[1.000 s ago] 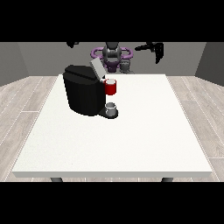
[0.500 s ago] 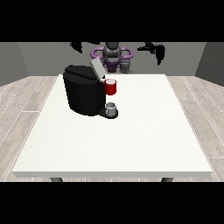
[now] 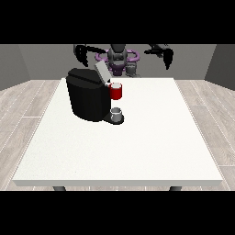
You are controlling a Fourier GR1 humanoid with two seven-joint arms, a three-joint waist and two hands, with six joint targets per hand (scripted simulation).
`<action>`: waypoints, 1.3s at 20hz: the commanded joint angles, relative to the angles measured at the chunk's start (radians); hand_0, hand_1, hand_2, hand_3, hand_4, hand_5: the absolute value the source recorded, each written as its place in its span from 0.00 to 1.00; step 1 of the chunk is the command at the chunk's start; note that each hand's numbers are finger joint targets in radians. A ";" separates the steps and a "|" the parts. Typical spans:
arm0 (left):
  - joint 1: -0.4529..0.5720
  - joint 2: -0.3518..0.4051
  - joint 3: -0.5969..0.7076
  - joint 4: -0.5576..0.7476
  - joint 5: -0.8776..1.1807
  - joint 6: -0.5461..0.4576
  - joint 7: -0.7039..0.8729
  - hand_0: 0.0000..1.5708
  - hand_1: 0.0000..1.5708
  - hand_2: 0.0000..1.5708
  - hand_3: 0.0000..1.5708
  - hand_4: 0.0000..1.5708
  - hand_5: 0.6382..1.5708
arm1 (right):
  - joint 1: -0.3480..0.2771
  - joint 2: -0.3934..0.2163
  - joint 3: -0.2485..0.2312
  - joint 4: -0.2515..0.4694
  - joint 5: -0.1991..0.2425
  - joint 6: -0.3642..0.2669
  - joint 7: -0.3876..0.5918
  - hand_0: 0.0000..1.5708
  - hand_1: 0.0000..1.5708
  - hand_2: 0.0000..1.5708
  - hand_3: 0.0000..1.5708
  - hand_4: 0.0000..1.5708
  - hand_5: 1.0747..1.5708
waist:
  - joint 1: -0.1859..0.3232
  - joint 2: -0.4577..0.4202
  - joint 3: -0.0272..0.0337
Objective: Insert the coffee pod into the coffee machine and close the lid
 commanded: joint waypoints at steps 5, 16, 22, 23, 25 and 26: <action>0.076 0.046 -0.018 -0.166 0.057 0.013 0.064 0.00 0.00 0.00 0.00 0.00 1.00 | -0.062 0.019 0.020 0.097 0.036 0.013 -0.051 0.00 0.00 0.00 0.00 0.00 1.00 | -0.045 0.065 -0.0002; 0.128 0.052 -0.039 -0.166 0.040 0.069 -0.032 0.00 0.00 0.00 0.00 0.00 1.00 | -0.213 0.030 0.035 0.149 0.071 0.021 -0.042 0.00 0.00 0.00 0.00 0.00 1.00 | -0.072 0.148 -0.0005; 0.103 0.087 -0.029 -0.220 0.093 0.061 0.035 0.00 0.00 0.00 0.00 0.08 1.00 | -0.268 0.026 0.012 0.219 0.078 0.018 -0.076 0.00 0.00 0.00 0.00 0.00 1.00 | -0.056 0.170 -0.0004; 0.094 0.102 -0.030 -0.235 0.089 0.058 0.082 0.00 0.00 0.00 0.00 0.00 1.00 | -0.250 0.001 0.005 0.229 0.055 0.075 -0.094 0.00 0.00 0.00 0.00 0.00 1.00 | -0.054 0.172 -0.0003; 0.153 0.086 -0.053 -0.224 0.069 0.057 0.004 0.00 0.00 0.00 0.00 0.00 1.00 | -0.251 0.046 0.041 0.218 0.104 0.008 -0.090 0.00 0.00 0.00 0.00 0.00 1.00 | -0.052 0.152 -0.0005; 0.155 0.082 -0.063 -0.262 0.083 0.048 0.040 0.00 0.00 0.00 0.00 0.00 1.00 | -0.241 0.046 0.030 0.247 0.099 0.011 -0.109 0.00 0.00 0.00 0.00 0.00 1.00 | -0.031 0.150 -0.0004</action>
